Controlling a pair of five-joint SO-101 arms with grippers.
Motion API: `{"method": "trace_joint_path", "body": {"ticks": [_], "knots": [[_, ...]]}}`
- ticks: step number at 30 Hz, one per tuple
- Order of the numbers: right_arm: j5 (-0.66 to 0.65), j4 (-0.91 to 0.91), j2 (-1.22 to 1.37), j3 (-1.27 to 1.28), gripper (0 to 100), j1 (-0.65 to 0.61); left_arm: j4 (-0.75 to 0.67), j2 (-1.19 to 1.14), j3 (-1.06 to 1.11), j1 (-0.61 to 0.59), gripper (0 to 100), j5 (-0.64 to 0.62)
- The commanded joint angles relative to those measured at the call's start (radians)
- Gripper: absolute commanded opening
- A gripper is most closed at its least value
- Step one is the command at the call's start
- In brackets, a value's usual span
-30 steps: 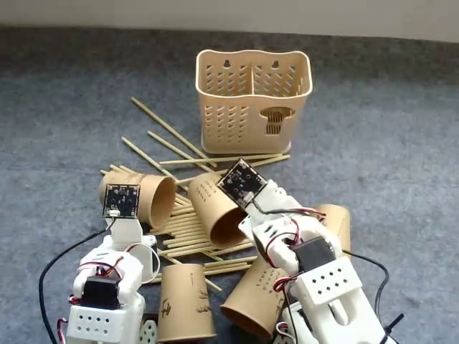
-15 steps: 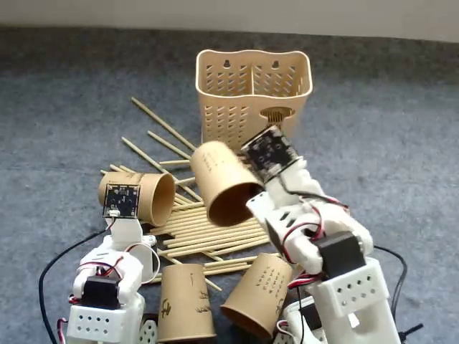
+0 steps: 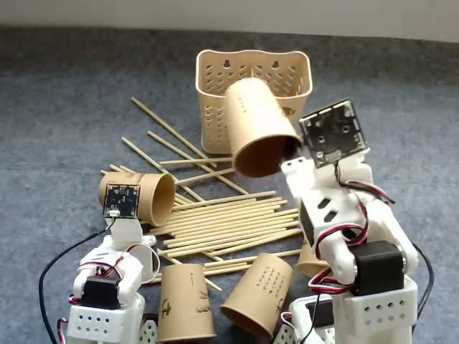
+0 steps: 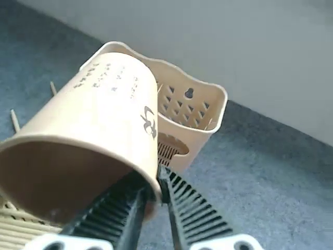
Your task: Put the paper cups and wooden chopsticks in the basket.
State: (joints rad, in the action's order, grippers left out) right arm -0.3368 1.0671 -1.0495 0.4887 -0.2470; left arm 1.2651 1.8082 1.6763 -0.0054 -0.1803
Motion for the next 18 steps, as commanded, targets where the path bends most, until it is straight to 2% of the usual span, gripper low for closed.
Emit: {"method": "trace_joint_path", "body": {"ticks": [1, 8, 13, 18], "knots": [[0.012, -0.087, -0.007, -0.053, 0.6, 0.027, -0.009, 0.007, 0.019, 0.015, 1, -0.006], [0.012, -0.166, 0.007, -0.054, 0.6, 0.053, -0.009, 0.007, 0.019, 0.015, 1, -0.006], [0.012, -0.165, 0.150, -0.148, 0.6, 0.054, -0.009, 0.007, 0.019, 0.013, 1, -0.006], [0.068, -0.163, 0.343, -0.283, 0.6, 0.127, -0.009, 0.007, 0.019, 0.012, 1, -0.006]]}}
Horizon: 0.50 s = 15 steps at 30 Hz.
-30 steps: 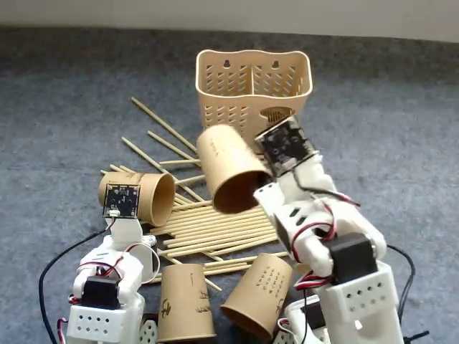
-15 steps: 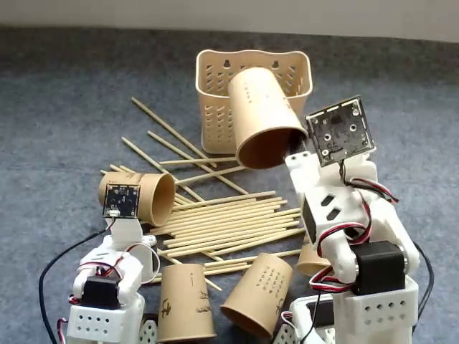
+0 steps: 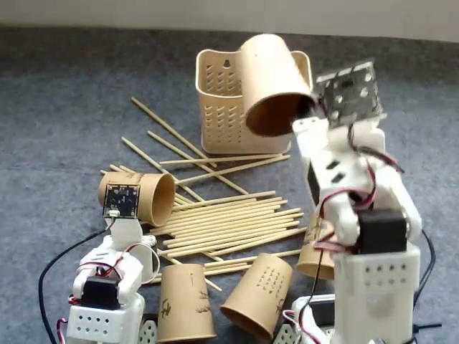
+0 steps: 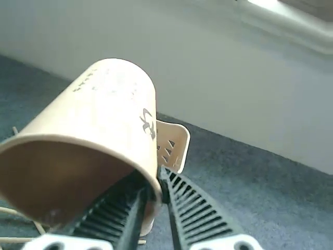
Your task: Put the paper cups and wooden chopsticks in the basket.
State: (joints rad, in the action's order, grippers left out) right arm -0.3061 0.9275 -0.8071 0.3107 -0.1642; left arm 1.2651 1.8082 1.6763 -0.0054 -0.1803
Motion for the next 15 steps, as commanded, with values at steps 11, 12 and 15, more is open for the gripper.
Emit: {"method": "trace_joint_path", "body": {"ticks": [11, 12, 15], "knots": [[0.043, 0.243, 0.470, -0.453, 0.6, 0.077, -0.009, 0.007, 0.019, 0.012, 1, -0.006], [0.043, 0.269, 0.499, -0.489, 0.6, 0.077, -0.009, 0.007, 0.019, 0.012, 1, -0.006], [0.043, 0.354, 0.576, -0.599, 1.6, 0.077, -0.009, 0.007, 0.019, 0.012, 1, -0.006]]}}
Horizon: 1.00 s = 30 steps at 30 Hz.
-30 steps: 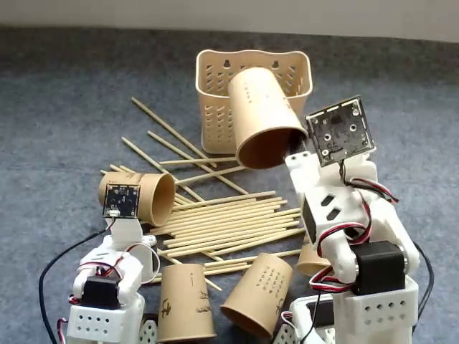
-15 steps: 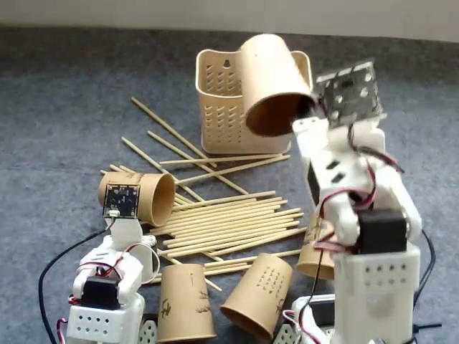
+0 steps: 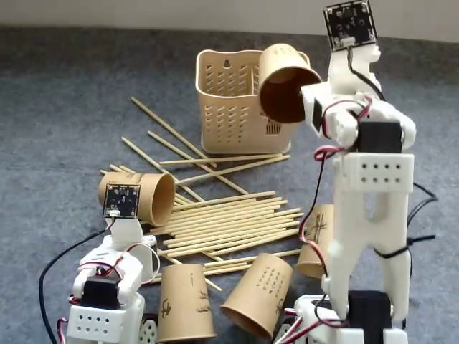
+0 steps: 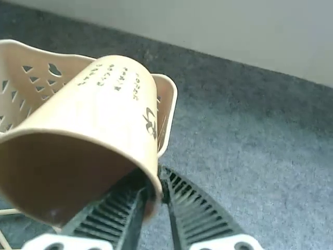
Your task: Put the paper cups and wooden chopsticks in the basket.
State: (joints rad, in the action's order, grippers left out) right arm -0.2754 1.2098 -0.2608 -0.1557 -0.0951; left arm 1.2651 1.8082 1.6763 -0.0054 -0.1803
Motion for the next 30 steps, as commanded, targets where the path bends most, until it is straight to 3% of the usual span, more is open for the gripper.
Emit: {"method": "trace_joint_path", "body": {"ticks": [1, 7, 13, 22, 30], "knots": [[0.014, 0.097, 0.053, -0.170, 3.1, 0.008, -0.009, 0.007, 0.019, 0.012, 1, -0.006], [0.015, 0.142, 0.159, -0.334, 15.7, 0.005, -0.008, 0.007, 0.019, 0.012, 1, -0.006], [0.106, 0.137, 0.236, -0.443, 16.3, 0.005, -0.008, 0.007, 0.019, 0.012, 1, -0.006], [0.106, 0.156, 0.321, -0.527, 16.3, -0.045, -0.008, 0.007, 0.019, 0.012, 1, -0.006], [0.106, 0.285, 0.246, -0.522, 15.9, -0.111, -0.008, 0.007, 0.019, 0.012, 1, -0.006]]}}
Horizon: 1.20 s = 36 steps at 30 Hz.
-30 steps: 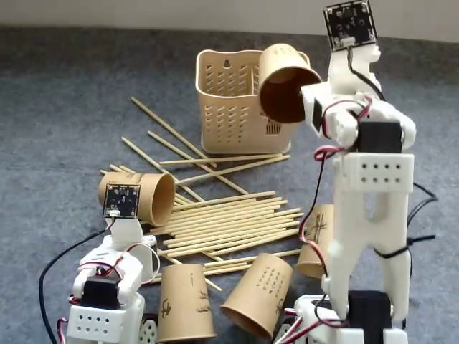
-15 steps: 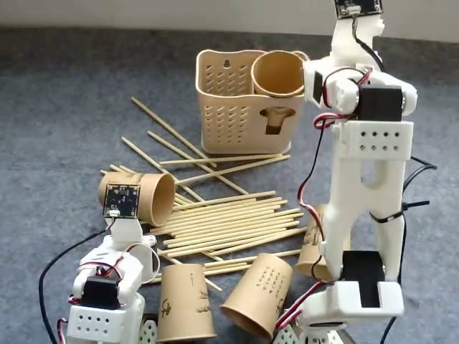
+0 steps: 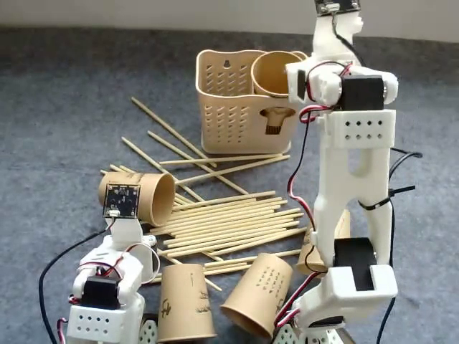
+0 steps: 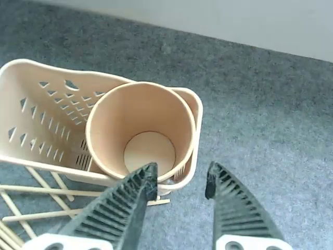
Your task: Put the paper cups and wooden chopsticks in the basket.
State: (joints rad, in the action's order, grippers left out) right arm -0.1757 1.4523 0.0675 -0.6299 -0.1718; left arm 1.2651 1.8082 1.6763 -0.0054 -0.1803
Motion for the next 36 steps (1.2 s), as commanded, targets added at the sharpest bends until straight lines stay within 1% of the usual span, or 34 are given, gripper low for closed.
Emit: {"method": "trace_joint_path", "body": {"ticks": [1, 16, 24, 28, 31, 34, 36], "knots": [[0.006, 0.059, -0.093, -0.048, 15.9, -0.041, -0.008, 0.007, 0.019, 0.012, 1, -0.006], [0.000, 0.295, -0.147, -0.047, 15.9, -0.045, -0.008, 0.007, 0.019, 0.012, 1, -0.006], [0.000, 0.312, -0.148, -0.042, 15.9, -0.047, -0.008, 0.007, 0.019, 0.012, 1, -0.006], [0.000, 0.312, -0.157, -0.008, 15.9, -0.073, -0.008, 0.007, 0.019, 0.012, 1, -0.006], [-0.005, 0.311, -0.226, 0.104, 15.9, -0.137, -0.008, 0.007, 0.019, 0.012, 1, -0.006], [-0.057, 0.308, -0.325, 0.237, 15.9, -0.208, -0.008, 0.007, 0.019, 0.012, 1, -0.006], [-0.068, 0.306, -0.381, 0.308, 15.9, -0.237, -0.008, 0.007, 0.019, 0.012, 1, -0.006]]}}
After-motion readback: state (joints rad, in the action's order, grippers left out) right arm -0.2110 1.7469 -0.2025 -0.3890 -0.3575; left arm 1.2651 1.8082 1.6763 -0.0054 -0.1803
